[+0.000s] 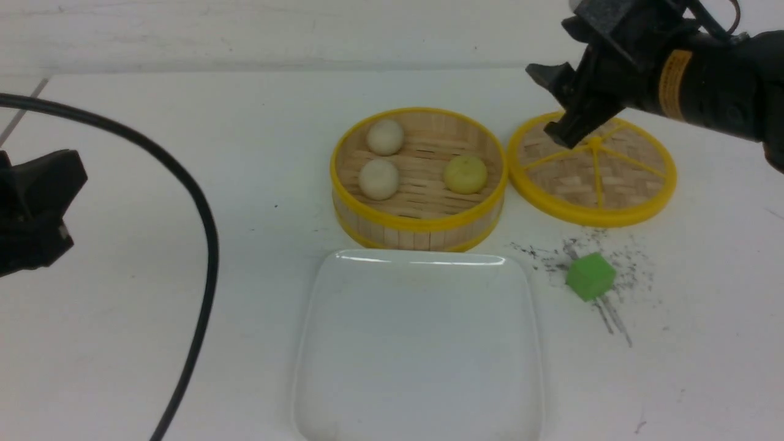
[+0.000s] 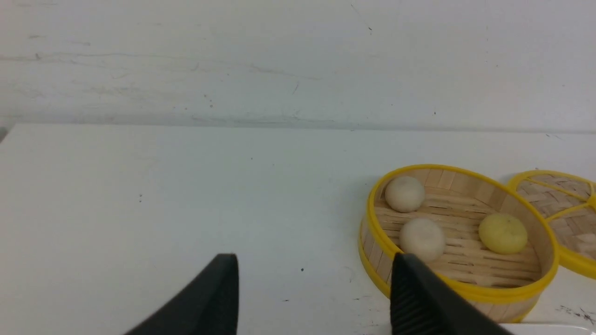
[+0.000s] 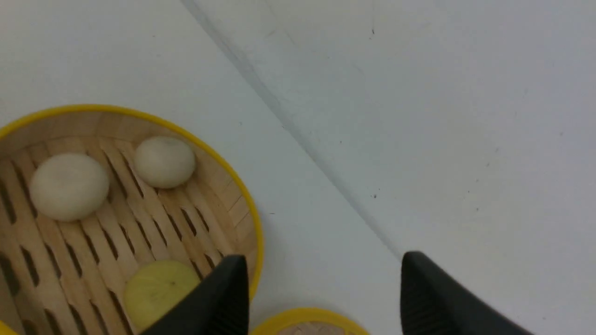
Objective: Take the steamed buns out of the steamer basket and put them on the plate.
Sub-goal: Use the right arm to grab the steamed stuffed bun that is closest to it
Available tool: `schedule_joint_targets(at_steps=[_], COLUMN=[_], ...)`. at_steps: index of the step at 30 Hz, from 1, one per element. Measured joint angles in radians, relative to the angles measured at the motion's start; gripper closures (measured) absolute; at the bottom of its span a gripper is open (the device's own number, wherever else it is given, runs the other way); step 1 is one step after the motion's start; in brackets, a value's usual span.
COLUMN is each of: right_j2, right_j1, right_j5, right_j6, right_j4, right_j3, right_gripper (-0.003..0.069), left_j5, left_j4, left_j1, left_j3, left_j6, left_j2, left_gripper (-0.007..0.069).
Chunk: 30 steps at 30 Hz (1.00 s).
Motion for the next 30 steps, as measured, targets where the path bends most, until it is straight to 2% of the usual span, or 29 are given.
schedule_joint_targets(at_steps=[4,5,6,7,10,13,18,30], right_j2=[0.0,0.0,0.0,0.0,0.0,0.0,0.005,0.012], right_j1=[0.0,0.0,0.0,0.0,0.0,0.0,0.0,-0.024], right_j5=[0.0,0.0,0.0,-0.005,-0.066,-0.159,-0.24,-0.265], right_j6=[0.124,0.205,0.215,0.29,0.458,0.565,0.633,0.698], right_j4=[0.0,0.001,0.001,0.001,0.001,0.0,0.0,0.0], right_j3=[0.0,0.0,0.0,0.0,0.0,0.0,0.004,0.132], right_gripper=[0.0218,0.0218,0.0218,0.0218,0.0218,0.0218,0.0218,0.0218], left_j5=[-0.002,-0.002,-0.003,-0.002,-0.002,-0.002,-0.003,-0.003], left_j4=[0.0,0.0,0.0,0.0,0.0,0.0,0.0,0.0], left_j1=[0.0,0.0,0.0,0.0,0.0,0.0,0.0,0.0], left_j3=[0.0,0.0,0.0,0.0,0.0,0.0,0.0,0.0], left_j6=[0.0,0.0,0.0,0.0,0.0,0.0,0.0,0.0], left_j2=[0.0,0.0,0.0,0.0,0.0,0.0,0.0,0.0], left_gripper=[0.0189,0.0194,0.0194,0.0195,0.0195,0.0195,0.0195,0.0195])
